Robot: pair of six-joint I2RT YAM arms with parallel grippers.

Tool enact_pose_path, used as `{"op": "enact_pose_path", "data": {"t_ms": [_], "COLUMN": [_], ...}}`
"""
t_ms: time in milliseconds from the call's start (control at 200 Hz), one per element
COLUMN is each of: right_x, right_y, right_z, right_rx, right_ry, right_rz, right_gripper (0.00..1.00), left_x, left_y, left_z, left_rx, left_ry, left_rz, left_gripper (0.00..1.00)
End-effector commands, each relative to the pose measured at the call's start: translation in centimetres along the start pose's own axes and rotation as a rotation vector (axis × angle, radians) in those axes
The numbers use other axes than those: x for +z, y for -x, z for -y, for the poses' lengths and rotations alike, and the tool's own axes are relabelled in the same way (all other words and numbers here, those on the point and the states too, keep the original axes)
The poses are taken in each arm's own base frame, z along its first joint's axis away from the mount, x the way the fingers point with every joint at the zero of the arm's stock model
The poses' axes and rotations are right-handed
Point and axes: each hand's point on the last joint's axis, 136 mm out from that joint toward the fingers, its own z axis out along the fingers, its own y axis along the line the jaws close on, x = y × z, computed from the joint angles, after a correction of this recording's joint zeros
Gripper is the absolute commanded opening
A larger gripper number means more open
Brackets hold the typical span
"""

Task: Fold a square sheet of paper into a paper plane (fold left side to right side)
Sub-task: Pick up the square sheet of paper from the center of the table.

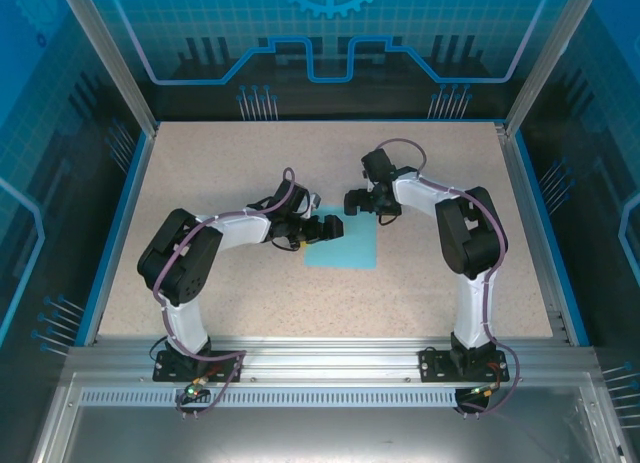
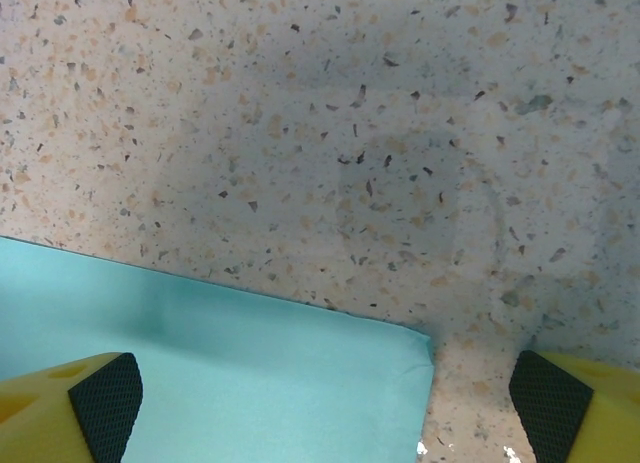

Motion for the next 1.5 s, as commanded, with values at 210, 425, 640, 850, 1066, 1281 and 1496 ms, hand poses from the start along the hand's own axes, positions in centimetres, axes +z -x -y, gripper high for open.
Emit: {"op": "enact_pose_path", "data": {"t_ms": [210,425,640,850,1066,1281,1496], "right_x": [0.5,0.0,-0.4,-0.7,-1.0,-2.0,-2.2], "right_y": [-3.9,-4.5,-4.6,-4.7,-5.0,-5.0,-5.0], "right_z": [-3.2,-5.4,-6.9,-7.4,-6.6,-5.9,-4.6], "right_rx": [0.024,0.009,0.009,0.004,0.0,-0.03,-0.039], "right_ry": [0.125,0.207,0.288,0.316,0.305,0.298,0.251], "right_rz": [-0.114,-0.13,-0.145,-0.155,-0.154,-0.143,-0.14], "right_gripper": [1.0,0.99,0.92,0.84,0.76,0.76,0.63], "left_x": [0.8,0.9,0.8,0.9,0.7,0.7,0.6], "left_y": [-1.9,-1.8,-1.9,-1.8,-1.9,-1.8,-1.7], "left_z": [-2.5,-2.6,-2.5,-2.4,-2.4,-2.3,-2.2], "left_rx": [-0.061,-0.062,-0.06,-0.056,-0.052,-0.05,-0.048], "left_ry": [0.097,0.104,0.109,0.111,0.115,0.114,0.114], "left_rz": [-0.065,-0.067,-0.067,-0.068,-0.067,-0.064,-0.062], "left_gripper": [0.99,0.98,0.99,0.99,0.98,0.98,0.98]}}
